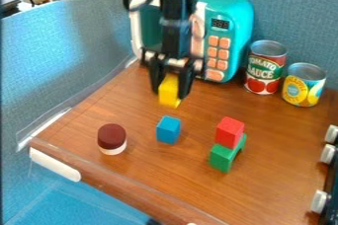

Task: Put the yellow block on top of the red block

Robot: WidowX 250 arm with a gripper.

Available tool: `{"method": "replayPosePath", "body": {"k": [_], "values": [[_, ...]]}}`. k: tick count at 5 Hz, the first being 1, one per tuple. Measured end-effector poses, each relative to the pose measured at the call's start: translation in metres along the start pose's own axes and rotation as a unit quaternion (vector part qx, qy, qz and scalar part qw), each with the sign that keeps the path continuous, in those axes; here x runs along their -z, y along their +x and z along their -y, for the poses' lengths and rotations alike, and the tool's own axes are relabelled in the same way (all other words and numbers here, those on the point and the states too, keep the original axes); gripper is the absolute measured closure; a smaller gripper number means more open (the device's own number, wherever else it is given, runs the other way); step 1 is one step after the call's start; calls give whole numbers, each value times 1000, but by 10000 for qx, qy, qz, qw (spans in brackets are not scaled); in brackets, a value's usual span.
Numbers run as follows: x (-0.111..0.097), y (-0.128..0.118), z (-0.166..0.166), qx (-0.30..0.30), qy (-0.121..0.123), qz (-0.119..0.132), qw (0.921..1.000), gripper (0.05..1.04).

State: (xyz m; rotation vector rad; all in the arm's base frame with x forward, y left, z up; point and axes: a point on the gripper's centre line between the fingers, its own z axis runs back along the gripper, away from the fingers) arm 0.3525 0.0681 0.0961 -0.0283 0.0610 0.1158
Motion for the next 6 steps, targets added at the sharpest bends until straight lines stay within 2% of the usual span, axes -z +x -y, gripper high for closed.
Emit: {"method": "replayPosePath", "body": {"k": [1, 2, 3, 4, 6], "values": [[-22, 2, 22, 279, 19, 284, 9992, 502], [-23, 6, 39, 768, -479, 459, 9948, 502], [-11, 4, 53, 1075, -519, 201, 9926, 502], [-2, -4, 82, 1427, -513, 76, 9884, 502], [6, -12, 100, 1639, -331, -50, 9859, 502]]}}
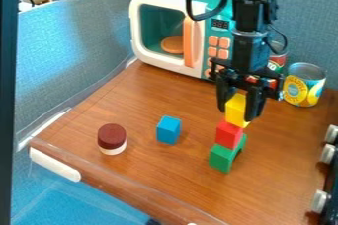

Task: Put the yellow block on top of the red block

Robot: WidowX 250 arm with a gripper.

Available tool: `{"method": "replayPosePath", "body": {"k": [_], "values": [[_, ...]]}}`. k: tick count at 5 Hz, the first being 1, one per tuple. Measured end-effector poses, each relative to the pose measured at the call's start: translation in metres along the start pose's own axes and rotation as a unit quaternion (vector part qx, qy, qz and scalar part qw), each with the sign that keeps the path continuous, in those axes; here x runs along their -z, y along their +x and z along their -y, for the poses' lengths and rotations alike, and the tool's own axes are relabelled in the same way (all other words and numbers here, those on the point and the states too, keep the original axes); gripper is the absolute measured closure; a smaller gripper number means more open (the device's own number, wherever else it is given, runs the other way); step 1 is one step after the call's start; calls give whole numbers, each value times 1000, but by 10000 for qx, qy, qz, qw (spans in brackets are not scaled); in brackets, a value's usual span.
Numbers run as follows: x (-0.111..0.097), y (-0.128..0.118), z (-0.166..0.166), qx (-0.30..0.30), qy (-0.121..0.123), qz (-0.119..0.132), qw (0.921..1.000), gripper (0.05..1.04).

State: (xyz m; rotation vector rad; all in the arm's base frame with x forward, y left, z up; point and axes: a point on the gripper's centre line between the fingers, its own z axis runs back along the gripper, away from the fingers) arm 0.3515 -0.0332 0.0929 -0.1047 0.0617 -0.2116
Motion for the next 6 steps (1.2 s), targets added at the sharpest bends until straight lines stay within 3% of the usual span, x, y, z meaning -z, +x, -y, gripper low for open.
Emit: {"method": "replayPosePath", "body": {"k": [6], "values": [[2, -8, -10, -210, 53, -194, 9996, 502]]}}
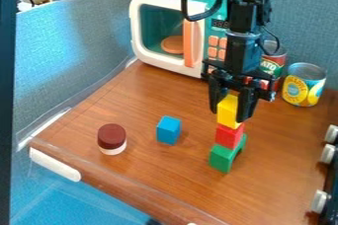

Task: Put the yellow block on top of the red block

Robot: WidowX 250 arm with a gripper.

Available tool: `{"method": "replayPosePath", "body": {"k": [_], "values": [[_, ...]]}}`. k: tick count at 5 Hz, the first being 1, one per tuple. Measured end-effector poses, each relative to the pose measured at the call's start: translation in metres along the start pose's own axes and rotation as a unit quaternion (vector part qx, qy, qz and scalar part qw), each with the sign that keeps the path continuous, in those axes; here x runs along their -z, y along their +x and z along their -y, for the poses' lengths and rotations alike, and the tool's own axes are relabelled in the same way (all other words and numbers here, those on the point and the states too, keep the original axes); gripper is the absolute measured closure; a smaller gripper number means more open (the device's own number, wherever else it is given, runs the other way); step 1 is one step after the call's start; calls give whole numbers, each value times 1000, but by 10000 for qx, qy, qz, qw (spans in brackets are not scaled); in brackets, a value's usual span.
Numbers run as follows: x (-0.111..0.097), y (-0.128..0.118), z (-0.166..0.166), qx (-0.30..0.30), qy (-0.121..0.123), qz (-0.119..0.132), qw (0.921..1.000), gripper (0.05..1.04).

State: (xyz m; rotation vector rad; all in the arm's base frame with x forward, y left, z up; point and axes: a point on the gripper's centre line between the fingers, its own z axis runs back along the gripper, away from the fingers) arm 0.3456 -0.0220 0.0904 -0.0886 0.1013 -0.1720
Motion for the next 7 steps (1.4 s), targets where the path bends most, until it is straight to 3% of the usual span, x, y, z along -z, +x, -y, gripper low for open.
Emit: {"method": "replayPosePath", "body": {"k": [2, 3, 4, 5, 6, 7], "values": [[11, -1, -3, -86, 39, -239, 9997, 502], [12, 1, -3, -107, 42, -279, 9995, 452], [13, 2, -5, -219, 85, -323, 9992, 164], [13, 6, -3, -272, 4, -202, 9994, 77], [13, 7, -2, -329, -39, -188, 9993, 83], [-10, 2, -10, -540, -32, 78, 9985, 83]]}}
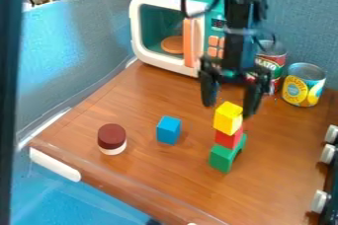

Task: Put the yellow block on top of the red block

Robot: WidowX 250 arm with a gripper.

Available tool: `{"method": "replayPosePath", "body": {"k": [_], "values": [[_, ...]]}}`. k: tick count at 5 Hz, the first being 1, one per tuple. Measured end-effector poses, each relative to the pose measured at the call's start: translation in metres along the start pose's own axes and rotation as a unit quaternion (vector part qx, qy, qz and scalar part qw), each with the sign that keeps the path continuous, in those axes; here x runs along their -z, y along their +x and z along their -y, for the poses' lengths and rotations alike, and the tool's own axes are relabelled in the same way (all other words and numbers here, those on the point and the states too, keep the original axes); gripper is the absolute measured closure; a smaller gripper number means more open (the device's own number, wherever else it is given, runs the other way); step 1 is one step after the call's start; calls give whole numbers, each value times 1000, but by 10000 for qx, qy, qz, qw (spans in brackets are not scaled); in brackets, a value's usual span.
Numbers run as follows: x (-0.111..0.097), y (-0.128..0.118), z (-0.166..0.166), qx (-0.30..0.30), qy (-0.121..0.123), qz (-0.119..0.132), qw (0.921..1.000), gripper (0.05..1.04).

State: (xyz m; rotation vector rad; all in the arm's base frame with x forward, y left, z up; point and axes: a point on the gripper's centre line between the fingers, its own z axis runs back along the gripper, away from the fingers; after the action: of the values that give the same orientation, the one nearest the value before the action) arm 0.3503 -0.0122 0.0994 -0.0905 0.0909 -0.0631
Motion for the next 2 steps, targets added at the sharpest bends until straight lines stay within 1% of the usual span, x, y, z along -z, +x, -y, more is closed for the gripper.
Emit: {"method": "replayPosePath", "body": {"k": [1, 2], "values": [[-32, -8, -14, -208, 76, 263, 9994, 83], [-60, -7, -20, -282, 593, 221, 9976, 83]]}}
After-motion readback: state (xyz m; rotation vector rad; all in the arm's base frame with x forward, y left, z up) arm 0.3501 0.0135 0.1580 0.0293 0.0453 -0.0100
